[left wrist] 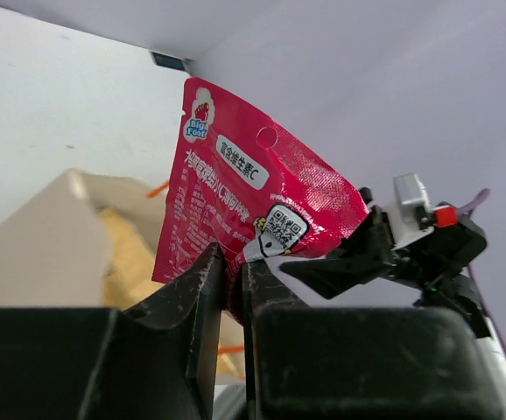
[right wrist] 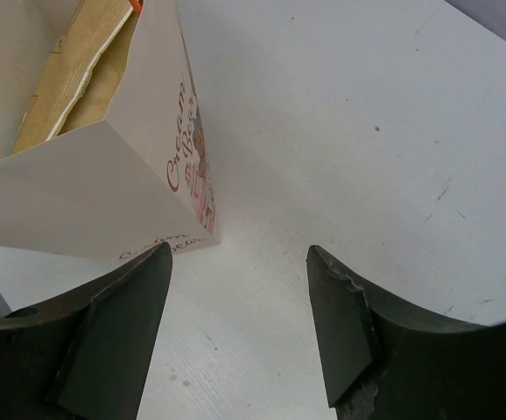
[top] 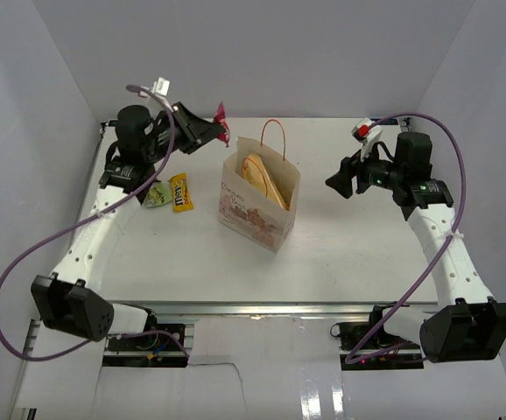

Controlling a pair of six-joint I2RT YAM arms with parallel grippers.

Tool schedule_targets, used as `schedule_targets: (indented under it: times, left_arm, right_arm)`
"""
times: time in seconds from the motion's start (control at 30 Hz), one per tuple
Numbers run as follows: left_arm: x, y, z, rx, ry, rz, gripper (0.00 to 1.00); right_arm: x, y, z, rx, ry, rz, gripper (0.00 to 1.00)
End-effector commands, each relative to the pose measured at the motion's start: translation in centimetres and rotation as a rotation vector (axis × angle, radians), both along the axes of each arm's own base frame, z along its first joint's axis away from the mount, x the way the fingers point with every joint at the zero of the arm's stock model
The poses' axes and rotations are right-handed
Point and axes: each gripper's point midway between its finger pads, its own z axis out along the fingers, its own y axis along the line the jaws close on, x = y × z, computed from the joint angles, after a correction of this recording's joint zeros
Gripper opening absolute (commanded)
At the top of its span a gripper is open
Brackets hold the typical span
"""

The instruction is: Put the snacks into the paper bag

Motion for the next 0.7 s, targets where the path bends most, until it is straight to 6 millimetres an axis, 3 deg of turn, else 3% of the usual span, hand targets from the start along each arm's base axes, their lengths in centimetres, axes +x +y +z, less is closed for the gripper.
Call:
schedule_targets:
  times: [0.0, 0.03, 0.2, 0.67]
  left_arm:
    - [-0.7, -4.5, 3.6, -0.093, -0.003, -0.117, 0.0]
    - [-0.7, -5.2, 4.3, -0.107, -0.005, -0.132, 0.0]
    - [-1.4, -7.1, 3.7, -0.169, 0.097, -0.158, 0.0]
    - [-4.2, -11.0, -0.6, -0.289, 0.37, -0.221, 0.0]
  right_arm:
    - [-0.7, 0.0, 1.0, 0.016, -0.035, 0.002, 0.69]
    - [-0.7, -0.1, 1.0, 0.015, -0.037, 0.001, 0.69]
    - [-0.9, -0.4, 1.1, 0.007, -0.047, -0.013, 0.69]
    - [-0.9, -0.2, 1.5, 0.02, -0.057, -0.009, 0.69]
